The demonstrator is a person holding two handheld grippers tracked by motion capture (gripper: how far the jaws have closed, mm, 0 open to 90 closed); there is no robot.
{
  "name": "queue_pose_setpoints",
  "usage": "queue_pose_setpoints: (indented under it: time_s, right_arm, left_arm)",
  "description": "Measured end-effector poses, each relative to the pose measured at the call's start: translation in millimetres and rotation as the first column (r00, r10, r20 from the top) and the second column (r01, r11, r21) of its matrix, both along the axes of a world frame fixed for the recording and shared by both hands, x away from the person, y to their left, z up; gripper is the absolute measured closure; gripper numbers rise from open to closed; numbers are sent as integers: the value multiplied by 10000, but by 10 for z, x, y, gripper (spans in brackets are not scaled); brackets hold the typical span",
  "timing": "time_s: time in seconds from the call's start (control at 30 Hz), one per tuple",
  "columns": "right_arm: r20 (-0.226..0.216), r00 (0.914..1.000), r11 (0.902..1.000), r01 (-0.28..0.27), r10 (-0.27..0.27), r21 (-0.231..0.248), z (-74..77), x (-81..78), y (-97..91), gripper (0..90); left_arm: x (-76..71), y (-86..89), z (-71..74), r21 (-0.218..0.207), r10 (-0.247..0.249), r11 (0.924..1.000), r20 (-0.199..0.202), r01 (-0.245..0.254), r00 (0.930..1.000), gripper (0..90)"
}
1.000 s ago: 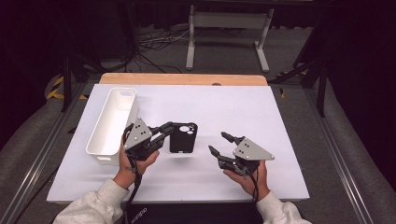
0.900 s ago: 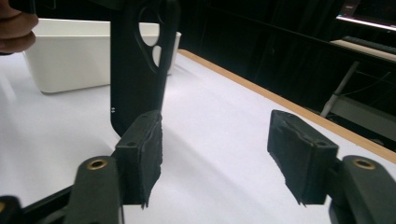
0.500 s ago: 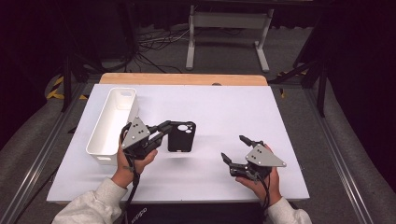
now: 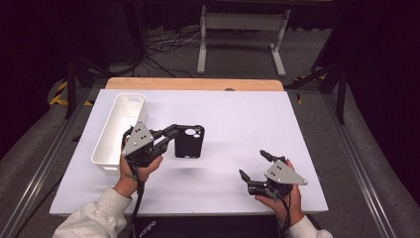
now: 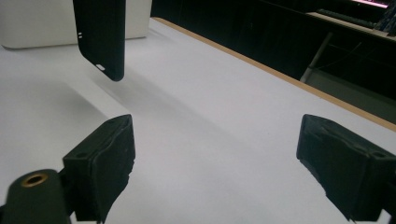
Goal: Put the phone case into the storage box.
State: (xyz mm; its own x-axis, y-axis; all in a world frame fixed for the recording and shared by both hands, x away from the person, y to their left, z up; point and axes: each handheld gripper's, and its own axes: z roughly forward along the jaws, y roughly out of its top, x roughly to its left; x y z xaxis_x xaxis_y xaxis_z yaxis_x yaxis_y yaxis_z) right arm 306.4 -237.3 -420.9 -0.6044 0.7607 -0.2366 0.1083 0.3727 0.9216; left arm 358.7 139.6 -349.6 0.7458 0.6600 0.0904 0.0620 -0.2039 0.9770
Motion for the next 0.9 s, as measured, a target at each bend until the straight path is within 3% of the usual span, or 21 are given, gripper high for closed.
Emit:
queue_pose_setpoints:
  time_s: [0.07,0.13,0.5,0.9]
  right_arm:
    - [-9,10000,10000,-76,76,-48,-18,1,6,161]
    - [52,10000,9999,-81,82,-115,-31,-3,20,157]
    - [264,9996,10000,99,-99,5,-17,1,16,128]
    - [2,10000,9997,-73,73,223,-8,14,21,128]
  left_arm:
    - [4,17,27,28,42,10000,138,-42,9999,835]
    - [8,46,61,118,-21,9999,193,19,9998,835]
    - [72,215,238,-236,126,9997,551,-113,9984,835]
    - [17,431,539,-121,439,9990,1090,-428,9931,835]
